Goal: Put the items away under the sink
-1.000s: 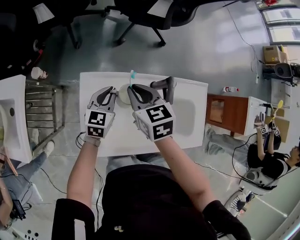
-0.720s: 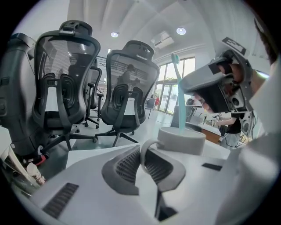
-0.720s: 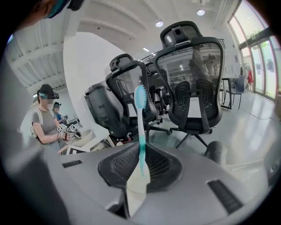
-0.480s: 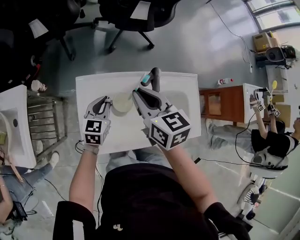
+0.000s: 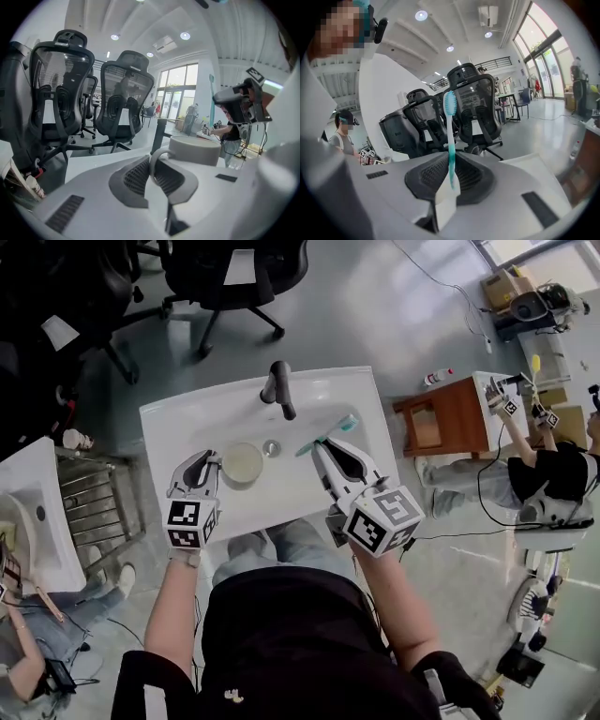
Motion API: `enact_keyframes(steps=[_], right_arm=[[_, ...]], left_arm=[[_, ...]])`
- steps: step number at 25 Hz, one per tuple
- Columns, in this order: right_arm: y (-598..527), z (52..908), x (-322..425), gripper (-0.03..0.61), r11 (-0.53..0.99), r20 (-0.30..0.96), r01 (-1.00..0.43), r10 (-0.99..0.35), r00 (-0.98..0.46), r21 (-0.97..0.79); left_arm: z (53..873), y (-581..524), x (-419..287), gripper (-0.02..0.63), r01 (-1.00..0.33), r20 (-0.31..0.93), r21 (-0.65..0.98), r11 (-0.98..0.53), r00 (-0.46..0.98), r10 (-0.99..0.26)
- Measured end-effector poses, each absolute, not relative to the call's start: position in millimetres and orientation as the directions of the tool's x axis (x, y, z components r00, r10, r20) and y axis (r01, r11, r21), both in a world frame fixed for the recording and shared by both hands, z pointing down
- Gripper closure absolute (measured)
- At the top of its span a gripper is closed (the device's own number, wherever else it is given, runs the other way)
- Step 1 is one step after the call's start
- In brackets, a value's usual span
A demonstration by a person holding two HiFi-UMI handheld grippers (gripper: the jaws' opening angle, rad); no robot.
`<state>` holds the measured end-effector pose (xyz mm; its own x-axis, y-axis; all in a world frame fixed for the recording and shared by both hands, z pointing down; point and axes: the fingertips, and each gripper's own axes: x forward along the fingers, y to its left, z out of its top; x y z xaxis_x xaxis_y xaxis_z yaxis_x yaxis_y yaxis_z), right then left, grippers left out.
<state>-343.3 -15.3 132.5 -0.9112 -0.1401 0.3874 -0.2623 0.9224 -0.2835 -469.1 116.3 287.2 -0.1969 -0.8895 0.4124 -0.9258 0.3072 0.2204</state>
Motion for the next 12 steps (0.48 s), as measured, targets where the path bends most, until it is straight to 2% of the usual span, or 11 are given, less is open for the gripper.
enact_keyframes(steps=[12], right_arm=[[-23,154,-213,0.522,0.870,0.395,-0.390,-0.258,-0.882,-0.303]], left_arm=[[256,114,-398,0.572,-0.944,0.402,0.236,0.229,-0.120,-0.908]])
